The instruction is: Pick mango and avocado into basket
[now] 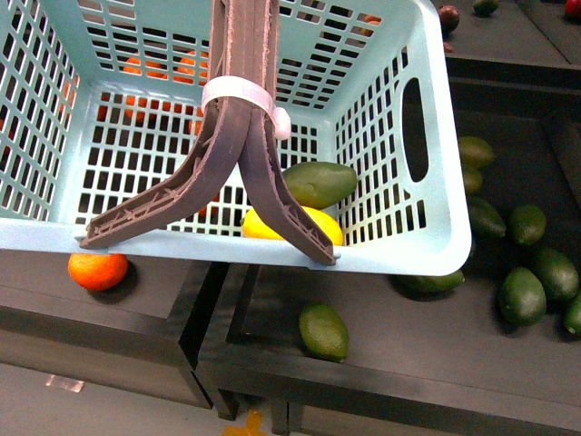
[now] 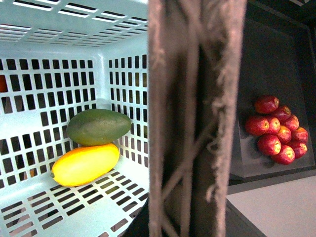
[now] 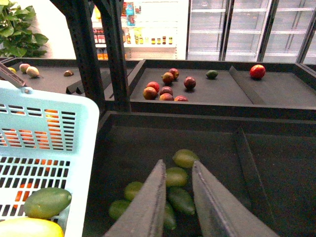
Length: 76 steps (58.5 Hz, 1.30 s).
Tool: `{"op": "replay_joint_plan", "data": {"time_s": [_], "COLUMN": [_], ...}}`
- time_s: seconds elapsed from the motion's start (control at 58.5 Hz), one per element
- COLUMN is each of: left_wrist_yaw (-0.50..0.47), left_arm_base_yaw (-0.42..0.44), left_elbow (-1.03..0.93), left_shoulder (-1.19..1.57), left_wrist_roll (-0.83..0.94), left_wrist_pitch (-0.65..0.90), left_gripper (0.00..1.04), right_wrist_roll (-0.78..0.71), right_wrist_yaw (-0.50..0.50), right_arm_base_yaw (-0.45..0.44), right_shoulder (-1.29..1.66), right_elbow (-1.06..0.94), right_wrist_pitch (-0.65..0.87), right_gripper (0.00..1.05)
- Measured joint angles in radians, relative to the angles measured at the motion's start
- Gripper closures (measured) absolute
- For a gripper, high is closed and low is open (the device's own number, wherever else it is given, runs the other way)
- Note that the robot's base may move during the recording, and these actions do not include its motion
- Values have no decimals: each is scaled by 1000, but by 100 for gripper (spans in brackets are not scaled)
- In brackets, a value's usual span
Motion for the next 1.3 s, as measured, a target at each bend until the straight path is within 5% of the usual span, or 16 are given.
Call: {"op": "replay_joint_plan", "data": {"time_s": [0.068,0.205,1.196,1.298], "left_wrist_yaw": [0,0,0,0], "left_arm_base_yaw": [0,0,0,0], "left_elbow": [0,0,0,0], "left_shoulder": [0,0,0,0], "left_wrist_roll": [0,0,0,0], "left_wrist_pitch": [0,0,0,0], "left_gripper": [99,99,99,99], "right_wrist_roll": [-3,-4,-5,-7], "right_wrist_yaw": [-42,-98,-108,-109], "right_arm_base_yaw": [-28,-106,-109,-109], "right_shoulder": [-35,-101,-461,-594], "right_elbow": [-19,-48,-123,-122], "right_wrist_pitch": [-18,-55,-325,-486], "right_gripper": [103,102,102,102]}}
